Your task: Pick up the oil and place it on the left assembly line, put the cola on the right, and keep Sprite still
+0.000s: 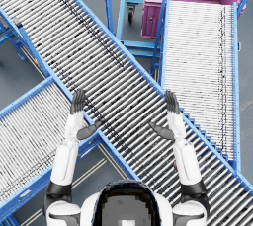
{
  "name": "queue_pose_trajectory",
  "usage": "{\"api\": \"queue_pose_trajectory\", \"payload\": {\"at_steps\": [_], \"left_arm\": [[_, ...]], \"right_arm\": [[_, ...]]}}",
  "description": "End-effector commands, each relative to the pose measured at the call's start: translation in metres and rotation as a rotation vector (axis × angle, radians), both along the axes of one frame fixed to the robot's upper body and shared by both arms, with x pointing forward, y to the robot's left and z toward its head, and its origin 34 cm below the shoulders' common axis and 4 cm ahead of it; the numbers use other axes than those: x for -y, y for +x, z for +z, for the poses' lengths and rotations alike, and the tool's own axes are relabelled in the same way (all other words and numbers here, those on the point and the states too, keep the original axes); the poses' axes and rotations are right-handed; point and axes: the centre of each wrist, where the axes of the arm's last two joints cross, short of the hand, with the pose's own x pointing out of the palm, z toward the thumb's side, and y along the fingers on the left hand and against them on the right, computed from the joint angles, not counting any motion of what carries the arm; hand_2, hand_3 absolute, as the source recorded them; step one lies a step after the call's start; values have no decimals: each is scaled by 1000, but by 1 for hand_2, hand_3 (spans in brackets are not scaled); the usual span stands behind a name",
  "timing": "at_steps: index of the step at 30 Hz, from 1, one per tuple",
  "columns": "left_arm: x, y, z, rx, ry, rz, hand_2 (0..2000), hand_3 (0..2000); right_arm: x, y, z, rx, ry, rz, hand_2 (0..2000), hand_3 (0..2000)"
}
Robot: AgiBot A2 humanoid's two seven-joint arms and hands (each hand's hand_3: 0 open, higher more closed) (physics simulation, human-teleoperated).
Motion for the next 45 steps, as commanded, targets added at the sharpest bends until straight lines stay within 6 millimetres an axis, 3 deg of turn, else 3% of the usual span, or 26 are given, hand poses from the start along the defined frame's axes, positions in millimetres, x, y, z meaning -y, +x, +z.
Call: {"api": "queue_pose_trajectory", "payload": {"at_steps": [1, 13, 18, 19, 21, 28, 45], "left_arm": [[-11, -2, 26, 104, -37, 43, 0, 0], [-42, -2, 68, 332, 223, 436, 0, 0], [-46, -3, 71, 345, 237, 476, 0, 0], [-42, -2, 64, 322, 246, 458, 0, 0], [-46, -4, 74, 358, 237, 481, 0, 0], [-51, -5, 74, 352, 227, 503, 0, 0], [-49, -6, 74, 355, 220, 498, 0, 0]], "right_arm": [[5, -4, 20, 84, 31, -20, 0, 0], [27, -7, 55, 308, -220, -381, 0, 0], [31, -5, 59, 323, -232, -421, 0, 0], [31, -5, 59, 323, -232, -422, 0, 0], [35, -3, 60, 320, -227, -440, 0, 0], [46, -3, 58, 304, -211, -485, 0, 0], [51, -3, 57, 296, -196, -506, 0, 0]]}}
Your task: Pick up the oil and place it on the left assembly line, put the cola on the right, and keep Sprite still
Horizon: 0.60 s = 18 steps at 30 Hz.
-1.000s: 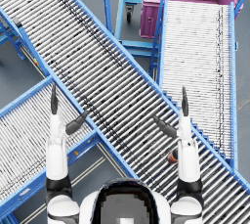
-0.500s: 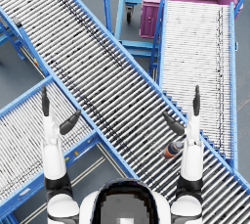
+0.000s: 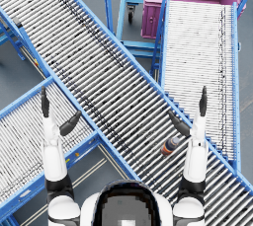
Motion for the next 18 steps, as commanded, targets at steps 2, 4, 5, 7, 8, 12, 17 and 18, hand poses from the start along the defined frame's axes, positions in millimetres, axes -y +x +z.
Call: {"api": "queue_pose_trajectory", "payload": {"at_steps": [2, 4, 5, 7, 8, 12, 17, 18], "left_arm": [[-1, -1, 4, 16, 0, 3, 0, 0], [0, -1, 3, 13, 0, -1, 0, 0], [1, -1, 0, 1, -2, -2, 0, 0], [-1, -1, 3, 13, -3, 3, 0, 0], [0, -1, -1, 1, -5, 0, 0, 0], [-1, -1, 4, 17, -4, 3, 0, 0], [0, -1, 0, 3, -8, -1, 0, 0], [0, -1, 0, 4, -9, -1, 0, 0]], "right_arm": [[0, 0, 0, -1, 2, -2, 0, 0], [2, 0, 2, 7, 4, -6, 0, 0], [2, 0, 3, 11, 4, -6, 0, 0], [1, 0, -1, -3, 7, -4, 0, 0], [1, 0, -1, -4, 7, -4, 0, 0], [1, 0, -2, -4, 11, -6, 0, 0], [3, 0, 1, 5, 13, -10, 0, 0], [3, -1, 0, 3, 15, -11, 0, 0]]}}
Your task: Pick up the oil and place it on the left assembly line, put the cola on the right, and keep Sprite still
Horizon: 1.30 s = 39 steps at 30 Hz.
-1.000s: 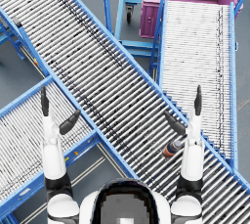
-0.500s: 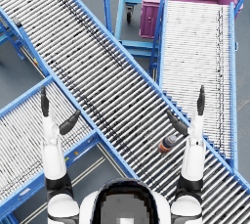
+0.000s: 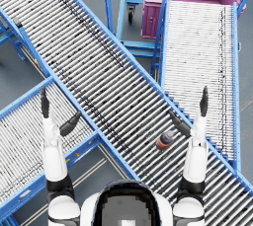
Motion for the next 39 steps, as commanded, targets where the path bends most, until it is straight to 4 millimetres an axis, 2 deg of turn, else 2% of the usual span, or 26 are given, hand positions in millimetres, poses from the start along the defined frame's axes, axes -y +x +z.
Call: {"api": "queue_pose_trajectory", "payload": {"at_steps": [1, 4, 5, 6, 7, 8, 9, 10, 14, 19, 22, 26, 31, 35, 37, 39], "left_arm": [[0, -1, 4, 17, 3, 0, 0, 0], [0, 0, 8, 28, 5, 0, 0, 0], [1, 0, 9, 32, 7, -4, 0, 0], [1, -1, 10, 38, 8, -3, 0, 0], [1, 0, 4, 15, 2, -4, 0, 0], [1, 0, 5, 18, 3, -4, 0, 0], [3, 0, 11, 39, 11, -11, 0, 0], [2, -1, 10, 38, 7, -7, 0, 0], [2, 0, 4, 14, 0, -7, 0, 0], [3, -1, 1, 7, -2, -10, 0, 0], [5, -1, 2, 12, 1, -17, 0, 0], [8, 1, 2, 8, 5, -29, 0, 0], [11, 1, -2, -7, 5, -40, 0, 0], [12, 1, -6, -19, 1, -42, 0, 0], [11, 1, -7, -24, -3, -40, 0, 0], [15, -1, -7, -20, 2, -50, 0, 0]], "right_arm": [[0, 0, 0, -1, 1, 0, 0, 0], [0, 0, 5, 20, -2, 0, 0, 0], [0, 0, 0, 2, 2, 1, 0, 0], [0, 0, 9, 30, -4, 0, 0, 0], [-1, 0, 2, 7, 1, 2, 0, 0], [1, -1, 9, 33, -1, -4, 0, 0], [0, 0, 3, 13, 1, 1, 0, 0], [1, -1, 8, 29, 1, -4, 0, 0], [2, -2, 3, 14, 9, -9, 0, 0], [-1, -7, -13, -33, 19, -1, 0, 0], [-7, -10, -31, -99, 22, 20, 0, 0], [-12, -16, -45, -142, 28, 32, 0, 0], [-33, -27, -62, -206, 7, 114, 0, 0], [-49, -29, -85, -299, -13, 181, 0, 0], [-52, -27, -90, -320, -13, 193, 0, 0], [-60, -19, -112, -414, -19, 221, 0, 0]]}}
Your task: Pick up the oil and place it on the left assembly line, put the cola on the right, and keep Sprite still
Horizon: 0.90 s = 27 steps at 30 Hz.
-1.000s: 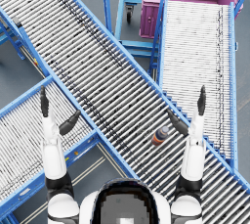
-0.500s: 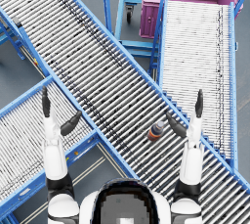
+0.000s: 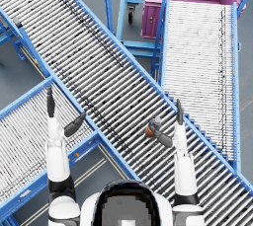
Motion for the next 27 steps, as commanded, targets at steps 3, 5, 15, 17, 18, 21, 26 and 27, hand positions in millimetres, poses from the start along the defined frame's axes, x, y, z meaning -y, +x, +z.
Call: {"api": "queue_pose_trajectory", "payload": {"at_steps": [3, 5, 15, 17, 18, 21, 26, 27], "left_arm": [[2, -1, 2, 11, 2, -7, 0, 0], [4, -1, -1, 0, 3, -14, 0, 0], [7, 4, -6, -27, -2, -27, 0, 0], [9, 8, -5, -30, 0, -34, 0, 0], [8, 9, -5, -31, -3, -31, 0, 0], [8, 8, -6, -33, -6, -30, 0, 0], [9, 8, -9, -46, -10, -32, 0, 0], [7, 10, -7, -39, -13, -27, 0, 0]], "right_arm": [[-19, 16, -45, -185, -20, 67, 0, 0], [-23, 27, -55, -228, -16, 70, 0, 0], [-37, 62, -130, -534, -33, 66, 0, 0], [-39, 64, -145, -593, -43, 67, 0, 0], [-41, 62, -150, -611, -49, 73, 0, 0], [-43, 70, -160, -659, -49, 66, 0, 0], [-52, 78, -167, -697, -60, 75, 0, 0], [-53, 80, -169, -707, -61, 71, 1361, 327]]}}
